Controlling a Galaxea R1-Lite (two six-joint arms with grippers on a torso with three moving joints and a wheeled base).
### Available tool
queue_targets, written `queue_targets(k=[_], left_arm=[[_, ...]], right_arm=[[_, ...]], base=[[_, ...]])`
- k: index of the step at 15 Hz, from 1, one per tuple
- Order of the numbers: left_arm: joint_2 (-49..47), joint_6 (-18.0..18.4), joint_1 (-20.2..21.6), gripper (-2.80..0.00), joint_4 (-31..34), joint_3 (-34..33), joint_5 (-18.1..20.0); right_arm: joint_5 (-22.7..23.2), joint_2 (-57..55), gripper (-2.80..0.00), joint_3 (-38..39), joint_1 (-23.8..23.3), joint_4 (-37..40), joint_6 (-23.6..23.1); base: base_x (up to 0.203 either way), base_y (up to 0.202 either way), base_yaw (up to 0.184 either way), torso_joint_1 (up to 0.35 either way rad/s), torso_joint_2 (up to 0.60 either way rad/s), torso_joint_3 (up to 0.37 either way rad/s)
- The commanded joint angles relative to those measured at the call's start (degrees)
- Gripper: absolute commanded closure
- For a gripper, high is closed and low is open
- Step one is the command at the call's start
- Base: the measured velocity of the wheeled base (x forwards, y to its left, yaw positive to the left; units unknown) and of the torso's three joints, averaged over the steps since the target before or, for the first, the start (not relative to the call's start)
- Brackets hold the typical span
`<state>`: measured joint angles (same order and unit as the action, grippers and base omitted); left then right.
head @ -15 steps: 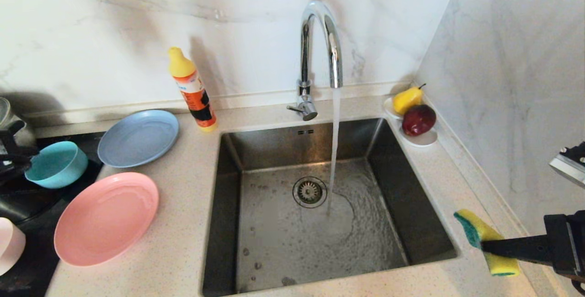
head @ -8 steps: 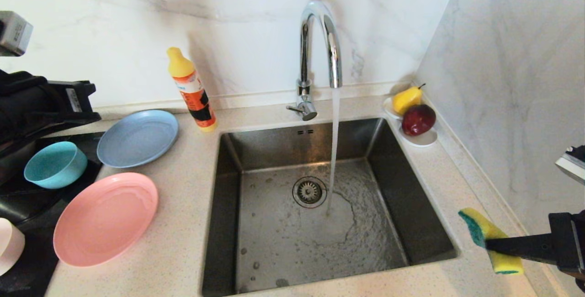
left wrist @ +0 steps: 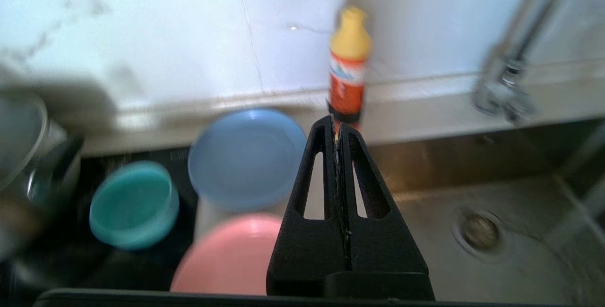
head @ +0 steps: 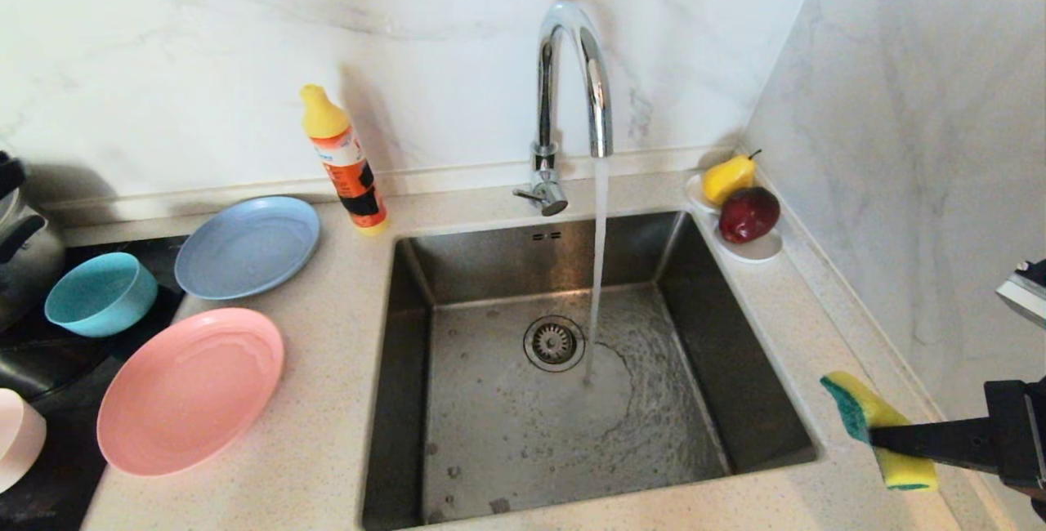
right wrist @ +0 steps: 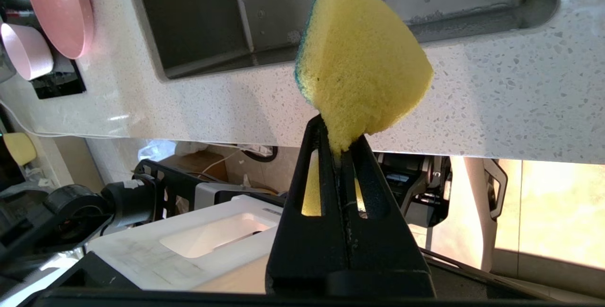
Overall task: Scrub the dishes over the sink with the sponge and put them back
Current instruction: Put down the sponge
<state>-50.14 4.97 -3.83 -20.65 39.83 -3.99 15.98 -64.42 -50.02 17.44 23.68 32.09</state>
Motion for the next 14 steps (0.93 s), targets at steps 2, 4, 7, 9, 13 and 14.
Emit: queue_targets(k=[2, 4, 7, 9, 13, 14], left_arm=[[23.71, -1.42, 0.22, 0.00, 10.97, -7.24, -2.17], [32.52, -2.06, 1.39, 0.00, 16.73, -12.61, -5.83], [42.84, -2.22, 2.55, 0.00, 20.47, -25.70, -7.65], [49.68, -1.19, 2.95, 0.00, 21.91, -33.57, -6.84], [50.23, -0.50, 3.28, 0.00, 21.70, -39.76, 5.77], [50.22, -1.11, 3.30, 0.00, 21.53, -39.56, 6.01]], right_arm=[[0.16, 0.43, 0.00, 0.01, 0.05, 0.13, 0.26], [0.19, 0.41, 0.00, -0.02, 0.05, 0.13, 0.26], [0.14, 0.64, 0.00, -0.06, 0.10, 0.13, 0.18], [0.09, 0.10, 0.00, -1.77, 0.13, 0.35, 0.08], [-0.07, -0.01, 0.00, -2.80, 0.40, 0.40, -0.28], [-0.15, -0.09, 0.00, -2.54, 0.40, 0.24, -1.15]], base=[[0.000, 0.000, 0.000, 0.000, 0.00, 0.000], [0.000, 0.000, 0.000, 0.000, 0.00, 0.000], [0.000, 0.000, 0.000, 0.000, 0.00, 0.000], [0.000, 0.000, 0.000, 0.000, 0.00, 0.000], [0.000, 0.000, 0.000, 0.000, 0.00, 0.000], [0.000, 0.000, 0.000, 0.000, 0.00, 0.000]])
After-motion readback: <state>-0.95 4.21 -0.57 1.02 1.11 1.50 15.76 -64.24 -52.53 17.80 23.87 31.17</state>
